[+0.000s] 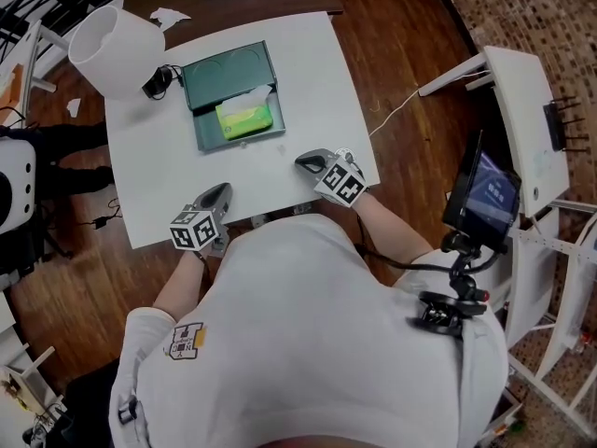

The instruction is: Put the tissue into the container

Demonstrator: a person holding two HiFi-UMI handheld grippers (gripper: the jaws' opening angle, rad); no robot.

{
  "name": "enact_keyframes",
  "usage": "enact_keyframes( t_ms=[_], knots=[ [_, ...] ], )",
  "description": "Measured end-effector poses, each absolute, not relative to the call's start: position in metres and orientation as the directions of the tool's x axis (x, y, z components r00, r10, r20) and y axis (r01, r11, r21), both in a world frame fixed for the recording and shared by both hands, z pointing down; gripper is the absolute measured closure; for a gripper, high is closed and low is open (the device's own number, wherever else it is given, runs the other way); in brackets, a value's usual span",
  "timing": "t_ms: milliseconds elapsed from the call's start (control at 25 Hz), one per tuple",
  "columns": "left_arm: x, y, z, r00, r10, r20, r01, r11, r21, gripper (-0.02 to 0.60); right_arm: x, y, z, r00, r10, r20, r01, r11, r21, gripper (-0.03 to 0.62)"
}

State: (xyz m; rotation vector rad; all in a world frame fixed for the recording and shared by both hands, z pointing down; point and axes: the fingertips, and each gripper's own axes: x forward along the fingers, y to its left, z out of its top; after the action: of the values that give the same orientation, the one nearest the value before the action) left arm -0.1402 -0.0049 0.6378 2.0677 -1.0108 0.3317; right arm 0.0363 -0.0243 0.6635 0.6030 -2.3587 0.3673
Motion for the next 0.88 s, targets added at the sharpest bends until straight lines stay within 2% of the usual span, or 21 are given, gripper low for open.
enact_keyframes(
  t_ms=[880],
  knots=[
    [-0.138, 0.0041, 0.6306, 0.655, -0.564, 0.503, -0.747, -0.379, 0.547, 0.581, 0.0273, -0.0235, 0.6603, -0.641, -0.329, 0.693, -0.476, 0.879, -0.023, 0.594]
  ],
)
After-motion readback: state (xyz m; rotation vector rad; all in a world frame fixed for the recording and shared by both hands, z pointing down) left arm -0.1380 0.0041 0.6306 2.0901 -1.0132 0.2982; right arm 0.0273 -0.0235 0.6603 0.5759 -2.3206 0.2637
